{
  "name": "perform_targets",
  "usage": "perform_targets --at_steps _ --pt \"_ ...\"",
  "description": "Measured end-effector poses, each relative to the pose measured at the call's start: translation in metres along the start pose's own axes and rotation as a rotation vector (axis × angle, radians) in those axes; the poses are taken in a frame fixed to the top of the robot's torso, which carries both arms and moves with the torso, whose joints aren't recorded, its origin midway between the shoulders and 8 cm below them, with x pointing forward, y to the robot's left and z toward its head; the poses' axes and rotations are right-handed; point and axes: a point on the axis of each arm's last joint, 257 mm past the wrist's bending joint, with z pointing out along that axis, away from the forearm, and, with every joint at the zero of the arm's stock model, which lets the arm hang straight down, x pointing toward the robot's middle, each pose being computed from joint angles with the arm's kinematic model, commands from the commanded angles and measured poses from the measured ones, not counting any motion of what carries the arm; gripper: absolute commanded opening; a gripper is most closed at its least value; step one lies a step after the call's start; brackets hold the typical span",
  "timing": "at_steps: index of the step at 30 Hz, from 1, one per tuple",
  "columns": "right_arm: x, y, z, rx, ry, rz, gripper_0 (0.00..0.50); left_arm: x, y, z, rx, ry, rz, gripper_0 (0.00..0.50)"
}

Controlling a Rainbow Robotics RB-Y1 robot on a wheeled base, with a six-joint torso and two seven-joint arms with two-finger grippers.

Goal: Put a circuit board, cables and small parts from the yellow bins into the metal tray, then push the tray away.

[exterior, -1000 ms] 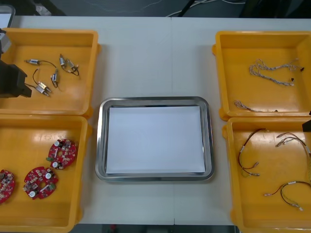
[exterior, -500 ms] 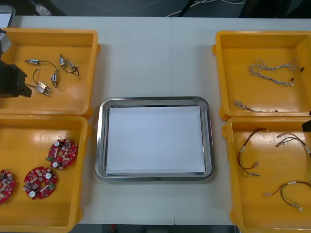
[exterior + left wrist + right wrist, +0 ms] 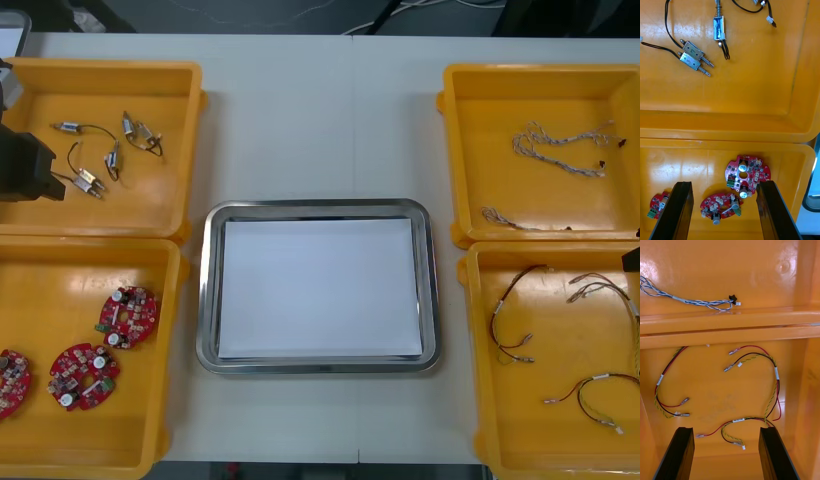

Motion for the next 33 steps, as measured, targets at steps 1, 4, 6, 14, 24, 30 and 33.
perform_targets --at_steps 1,4,6,14,24,30,33 --pt "0.000 0.000 0.000 0.000 0.000 0.000 0.500 0.000 0.000 0.000 0.000 0.000 0.000 0.500" --pt "0.000 0.000 0.000 0.000 0.000 0.000 0.500 0.000 0.000 0.000 0.000 0.000 0.000 0.500" --pt "0.000 0.000 0.000 0.000 0.000 0.000 0.500 0.000 0.000 0.000 0.000 0.000 0.000 0.500" --pt "0.003 0.000 0.003 -0.002 0.004 0.003 0.500 0.000 0.000 0.000 0.000 0.000 0.000 0.500" --pt "0.018 -0.007 0.013 0.008 0.035 0.050 0.500 0.011 0.004 0.007 -0.004 0.031 -0.008 0.500" --pt "0.030 -0.010 0.021 0.009 0.049 0.252 0.500 0.010 0.005 0.006 -0.001 0.029 -0.013 0.500" --pt "0.033 -0.010 0.028 -0.002 0.042 0.292 0.500 0.010 0.008 0.004 0.002 0.024 -0.026 0.500"
